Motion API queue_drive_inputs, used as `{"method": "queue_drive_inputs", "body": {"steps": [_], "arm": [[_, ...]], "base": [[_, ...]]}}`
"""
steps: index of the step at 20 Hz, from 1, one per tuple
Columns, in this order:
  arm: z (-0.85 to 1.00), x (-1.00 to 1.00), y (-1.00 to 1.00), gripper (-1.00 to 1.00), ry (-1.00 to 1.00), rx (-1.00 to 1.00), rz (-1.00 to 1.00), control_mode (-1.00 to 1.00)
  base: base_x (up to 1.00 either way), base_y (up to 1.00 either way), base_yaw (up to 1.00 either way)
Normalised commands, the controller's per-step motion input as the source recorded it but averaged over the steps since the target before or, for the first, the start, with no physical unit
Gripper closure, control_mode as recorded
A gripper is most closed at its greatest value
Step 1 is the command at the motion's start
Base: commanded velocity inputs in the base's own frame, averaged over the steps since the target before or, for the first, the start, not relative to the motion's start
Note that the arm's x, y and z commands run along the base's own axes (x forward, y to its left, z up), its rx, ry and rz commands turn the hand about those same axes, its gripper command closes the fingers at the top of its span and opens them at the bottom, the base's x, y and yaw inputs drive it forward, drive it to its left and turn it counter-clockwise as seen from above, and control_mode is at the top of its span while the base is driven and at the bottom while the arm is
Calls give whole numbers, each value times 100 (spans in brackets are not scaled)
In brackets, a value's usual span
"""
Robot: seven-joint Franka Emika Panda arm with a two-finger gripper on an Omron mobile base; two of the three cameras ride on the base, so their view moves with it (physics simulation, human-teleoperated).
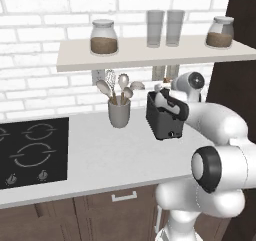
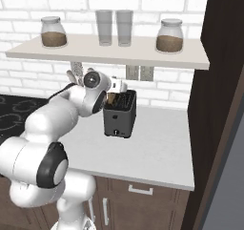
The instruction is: Start the toaster. Once the lever pops up, take the bread to the plate on the dining counter.
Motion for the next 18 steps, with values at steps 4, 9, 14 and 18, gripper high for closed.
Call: {"method": "queue_drive_inputs", "body": {"steps": [4, 9, 14, 18], "arm": [[23, -79, 0, 100, 0, 2, 0, -100], [63, -79, -1, 100, 0, 7, 0, -100], [66, -100, -6, 100, 0, 11, 0, -100], [43, -100, -1, 100, 0, 4, 0, -100]], "base": [[0, 0, 0], [0, 0, 0], [0, 0, 0], [0, 0, 0]]}}
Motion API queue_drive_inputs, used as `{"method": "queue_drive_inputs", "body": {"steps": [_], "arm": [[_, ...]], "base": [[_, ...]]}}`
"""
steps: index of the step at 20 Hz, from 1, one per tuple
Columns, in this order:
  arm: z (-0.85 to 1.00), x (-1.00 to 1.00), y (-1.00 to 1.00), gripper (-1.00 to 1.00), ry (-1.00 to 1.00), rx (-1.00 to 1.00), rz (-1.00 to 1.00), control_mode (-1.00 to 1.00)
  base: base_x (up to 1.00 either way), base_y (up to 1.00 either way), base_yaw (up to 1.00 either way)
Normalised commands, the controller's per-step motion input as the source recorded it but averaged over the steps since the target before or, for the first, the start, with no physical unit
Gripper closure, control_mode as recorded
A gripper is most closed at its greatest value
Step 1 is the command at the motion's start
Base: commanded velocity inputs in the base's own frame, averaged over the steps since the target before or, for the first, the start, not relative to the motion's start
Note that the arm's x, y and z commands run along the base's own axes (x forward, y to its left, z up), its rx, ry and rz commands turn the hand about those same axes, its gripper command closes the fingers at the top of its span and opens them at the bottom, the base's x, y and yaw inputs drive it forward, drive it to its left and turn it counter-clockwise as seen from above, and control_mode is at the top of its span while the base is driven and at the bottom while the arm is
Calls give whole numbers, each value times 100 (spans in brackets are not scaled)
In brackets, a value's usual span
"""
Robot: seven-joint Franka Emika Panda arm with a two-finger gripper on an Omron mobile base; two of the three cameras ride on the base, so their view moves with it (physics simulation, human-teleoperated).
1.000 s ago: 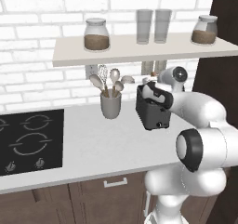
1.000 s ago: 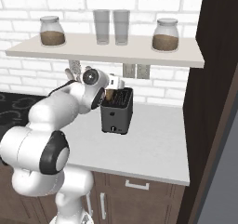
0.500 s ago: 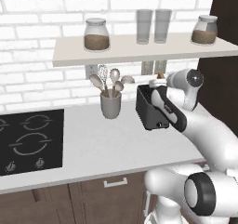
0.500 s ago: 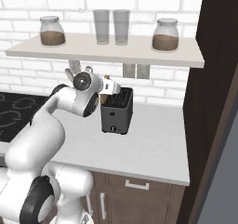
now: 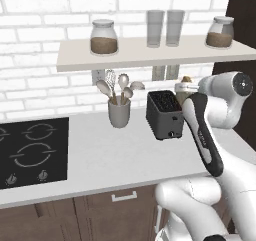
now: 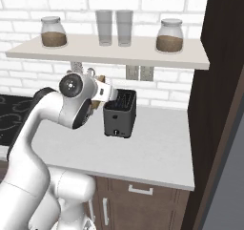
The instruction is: Start the toaster. Once the lever pops up, take the bread to the plate on the dining counter.
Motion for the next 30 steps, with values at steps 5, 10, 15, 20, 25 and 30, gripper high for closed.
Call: {"method": "queue_drive_inputs", "body": {"steps": [5, 10, 15, 20, 25, 30], "arm": [[27, -100, 0, 100, 0, 0, 0, -100], [1, -100, -6, 100, 9, 0, 0, -100], [0, -60, -3, 100, 4, 0, 0, -100], [0, 0, 0, 100, 0, 0, 0, -100], [0, 0, 0, 100, 0, 0, 0, -100], [0, -8, 0, 100, 0, 0, 0, 100]], "base": [[0, 0, 0], [0, 0, 0], [0, 0, 0], [0, 0, 0], [0, 0, 0], [-56, 0, 2]]}}
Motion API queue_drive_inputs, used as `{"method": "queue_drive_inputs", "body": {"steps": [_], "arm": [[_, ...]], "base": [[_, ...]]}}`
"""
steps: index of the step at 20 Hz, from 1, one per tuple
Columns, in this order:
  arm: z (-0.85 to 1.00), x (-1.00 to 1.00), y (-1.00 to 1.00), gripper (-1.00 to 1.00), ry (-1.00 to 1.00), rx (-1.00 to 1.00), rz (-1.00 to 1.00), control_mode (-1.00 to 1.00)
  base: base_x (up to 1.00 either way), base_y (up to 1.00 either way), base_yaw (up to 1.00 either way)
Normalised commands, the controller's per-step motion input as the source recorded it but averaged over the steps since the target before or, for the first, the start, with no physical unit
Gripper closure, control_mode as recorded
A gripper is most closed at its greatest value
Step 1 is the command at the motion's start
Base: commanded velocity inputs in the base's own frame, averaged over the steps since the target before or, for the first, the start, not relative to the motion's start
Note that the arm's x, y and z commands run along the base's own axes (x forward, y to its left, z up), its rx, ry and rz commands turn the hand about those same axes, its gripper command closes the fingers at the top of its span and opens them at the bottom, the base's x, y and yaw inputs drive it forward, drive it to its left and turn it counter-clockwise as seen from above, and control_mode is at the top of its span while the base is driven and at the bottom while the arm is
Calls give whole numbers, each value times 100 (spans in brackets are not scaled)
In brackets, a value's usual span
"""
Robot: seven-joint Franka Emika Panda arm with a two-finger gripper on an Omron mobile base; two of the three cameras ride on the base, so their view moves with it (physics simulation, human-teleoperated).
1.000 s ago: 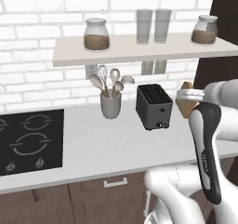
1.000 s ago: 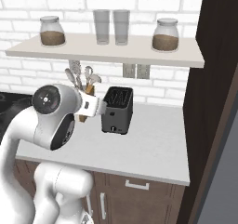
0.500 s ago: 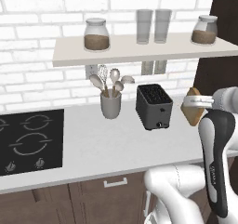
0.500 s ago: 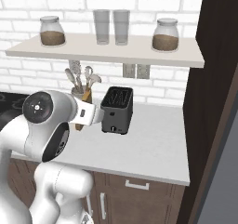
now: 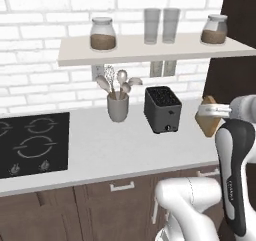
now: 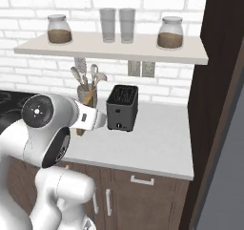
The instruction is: Start the toaster. Once the lever pops up, take the bread to the plate on the dining counter.
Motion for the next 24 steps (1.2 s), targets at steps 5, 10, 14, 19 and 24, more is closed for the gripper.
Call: {"method": "queue_drive_inputs", "body": {"steps": [5, 10, 14, 19, 24], "arm": [[0, 0, 0, 100, 0, 0, 0, 100], [0, 0, 0, 100, 0, 0, 0, 100], [0, 0, 0, 100, 0, 0, 0, 100], [0, 0, 0, 100, 0, 0, 0, 100], [0, 0, 0, 100, 0, 0, 0, 100]], "base": [[-100, 0, 55], [-45, 0, 97], [-10, 0, 100], [-9, 0, 100], [-9, 0, 100]]}}
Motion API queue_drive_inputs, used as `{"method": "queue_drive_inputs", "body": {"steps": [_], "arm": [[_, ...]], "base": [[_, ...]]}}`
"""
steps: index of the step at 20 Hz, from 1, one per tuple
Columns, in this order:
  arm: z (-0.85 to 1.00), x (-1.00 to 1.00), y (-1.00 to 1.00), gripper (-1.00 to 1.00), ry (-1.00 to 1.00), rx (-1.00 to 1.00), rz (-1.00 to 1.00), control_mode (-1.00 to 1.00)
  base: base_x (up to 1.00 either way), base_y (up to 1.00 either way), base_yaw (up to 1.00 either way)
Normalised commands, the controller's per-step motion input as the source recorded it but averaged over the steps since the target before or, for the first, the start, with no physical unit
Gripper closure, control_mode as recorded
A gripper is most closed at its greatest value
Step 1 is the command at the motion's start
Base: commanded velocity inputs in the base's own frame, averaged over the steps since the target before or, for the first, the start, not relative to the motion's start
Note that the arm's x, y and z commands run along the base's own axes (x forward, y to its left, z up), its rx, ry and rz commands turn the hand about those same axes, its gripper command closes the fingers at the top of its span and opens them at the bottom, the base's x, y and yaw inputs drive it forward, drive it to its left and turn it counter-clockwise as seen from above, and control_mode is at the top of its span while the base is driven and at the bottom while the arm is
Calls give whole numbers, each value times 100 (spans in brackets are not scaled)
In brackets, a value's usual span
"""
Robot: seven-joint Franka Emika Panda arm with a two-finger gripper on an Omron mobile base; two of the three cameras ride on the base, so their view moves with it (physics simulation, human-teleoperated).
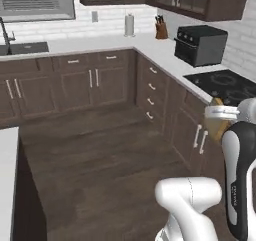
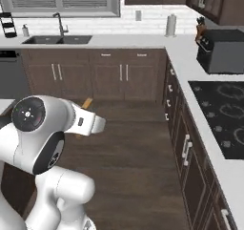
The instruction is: Start the toaster. Once the lever pops up, take the bread to the plate on the dining counter.
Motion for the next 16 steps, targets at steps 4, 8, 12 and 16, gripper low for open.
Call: {"method": "queue_drive_inputs", "body": {"steps": [4, 8, 12, 16], "arm": [[0, 0, 0, 100, 0, 0, 0, 100], [0, 0, 0, 100, 0, 0, 0, 100], [0, 0, 0, 100, 0, 0, 0, 100], [0, 0, 0, 100, 0, 0, 0, 100]], "base": [[-8, 0, 100], [-8, 0, 100], [-7, 0, 100], [-5, 0, 100]]}}
